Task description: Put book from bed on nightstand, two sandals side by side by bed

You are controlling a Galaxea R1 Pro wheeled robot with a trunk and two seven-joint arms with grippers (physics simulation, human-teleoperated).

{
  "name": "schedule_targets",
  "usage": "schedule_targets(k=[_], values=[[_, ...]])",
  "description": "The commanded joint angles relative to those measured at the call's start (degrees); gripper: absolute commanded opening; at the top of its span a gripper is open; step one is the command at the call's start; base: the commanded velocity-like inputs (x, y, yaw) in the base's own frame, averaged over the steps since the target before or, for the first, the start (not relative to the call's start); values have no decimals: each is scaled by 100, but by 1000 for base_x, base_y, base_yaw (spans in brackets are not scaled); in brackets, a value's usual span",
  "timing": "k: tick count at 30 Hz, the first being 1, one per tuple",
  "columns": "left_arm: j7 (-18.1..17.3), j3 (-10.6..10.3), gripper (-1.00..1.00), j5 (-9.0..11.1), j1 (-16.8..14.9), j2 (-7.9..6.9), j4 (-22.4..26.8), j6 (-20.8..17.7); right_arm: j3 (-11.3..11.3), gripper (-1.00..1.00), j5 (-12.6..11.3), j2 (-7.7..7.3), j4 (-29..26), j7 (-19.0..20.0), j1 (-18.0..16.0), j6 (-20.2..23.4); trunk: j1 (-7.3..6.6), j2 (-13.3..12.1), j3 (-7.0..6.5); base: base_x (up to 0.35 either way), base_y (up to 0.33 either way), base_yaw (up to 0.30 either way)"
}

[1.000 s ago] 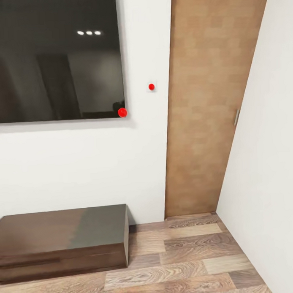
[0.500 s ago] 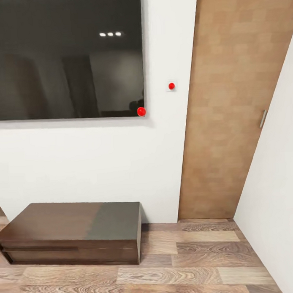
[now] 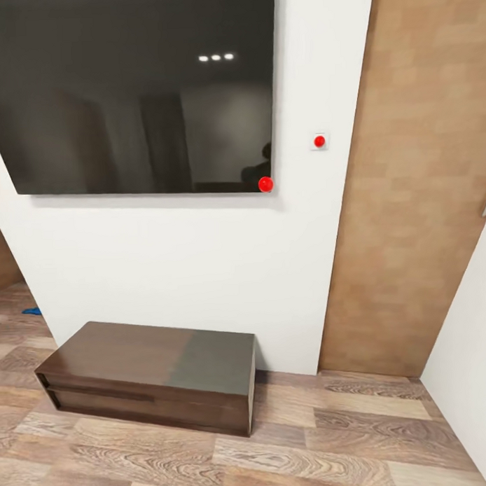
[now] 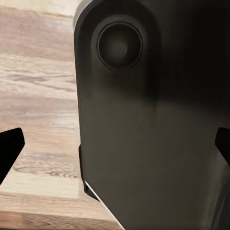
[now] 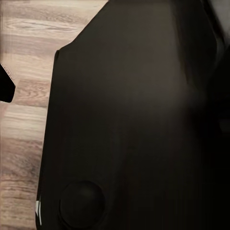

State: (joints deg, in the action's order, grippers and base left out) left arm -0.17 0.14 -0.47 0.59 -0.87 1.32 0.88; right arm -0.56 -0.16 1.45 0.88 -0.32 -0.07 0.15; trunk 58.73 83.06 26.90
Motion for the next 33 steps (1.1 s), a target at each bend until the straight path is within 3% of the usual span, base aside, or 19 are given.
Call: schedule_targets(k=[1,33], values=[[-1,2,100,-2,3,0,8,9,-5,100,-2,2,0,-3,-1,2,0,2,3,0,0,253],[10,12,100,5,3,7,18,10,-16,100,-16,4,0,-3,-2,-7,0,2,3,0,0,253]])
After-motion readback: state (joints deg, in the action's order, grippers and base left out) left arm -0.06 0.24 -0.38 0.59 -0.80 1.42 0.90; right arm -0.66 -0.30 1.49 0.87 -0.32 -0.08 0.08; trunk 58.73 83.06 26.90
